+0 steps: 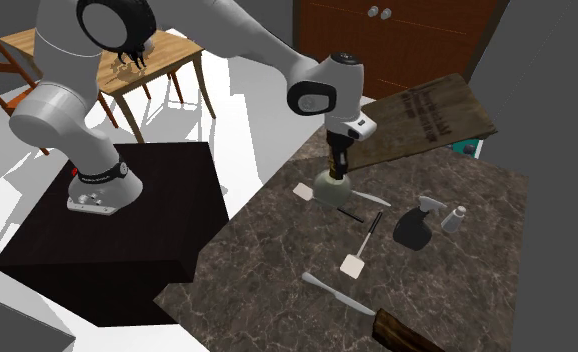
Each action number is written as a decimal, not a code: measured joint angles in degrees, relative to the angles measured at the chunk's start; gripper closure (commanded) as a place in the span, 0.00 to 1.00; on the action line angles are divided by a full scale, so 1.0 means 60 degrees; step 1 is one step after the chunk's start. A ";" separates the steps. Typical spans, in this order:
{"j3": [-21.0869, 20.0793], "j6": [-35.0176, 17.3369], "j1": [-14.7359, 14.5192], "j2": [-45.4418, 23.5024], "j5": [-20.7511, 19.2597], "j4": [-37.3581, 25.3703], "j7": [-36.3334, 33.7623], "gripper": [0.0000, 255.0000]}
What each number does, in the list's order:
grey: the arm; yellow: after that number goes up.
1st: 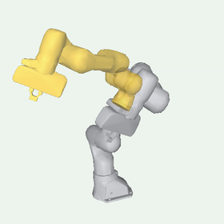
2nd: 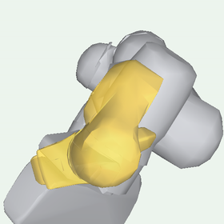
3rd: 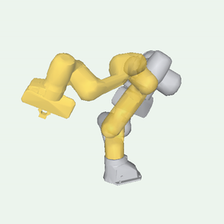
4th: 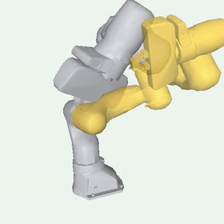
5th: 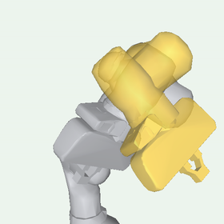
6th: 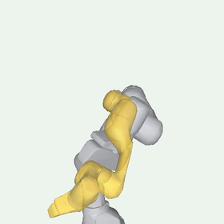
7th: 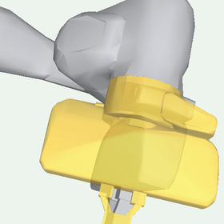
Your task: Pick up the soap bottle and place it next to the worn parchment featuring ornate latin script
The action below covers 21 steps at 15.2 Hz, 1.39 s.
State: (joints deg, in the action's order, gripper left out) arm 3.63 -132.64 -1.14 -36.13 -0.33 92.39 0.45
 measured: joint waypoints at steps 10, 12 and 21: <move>-0.0027 -0.0824 0.0026 -0.0793 0.0027 0.0030 -0.0007 1.00; -0.0032 -0.1007 0.0008 -0.0965 0.0028 0.0044 -0.0038 1.00; -0.0056 -0.1627 0.0043 -0.1797 0.0052 -0.0167 -0.0039 1.00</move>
State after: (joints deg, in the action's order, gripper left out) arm 3.29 -142.40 -0.88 -46.91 -0.01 91.39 0.22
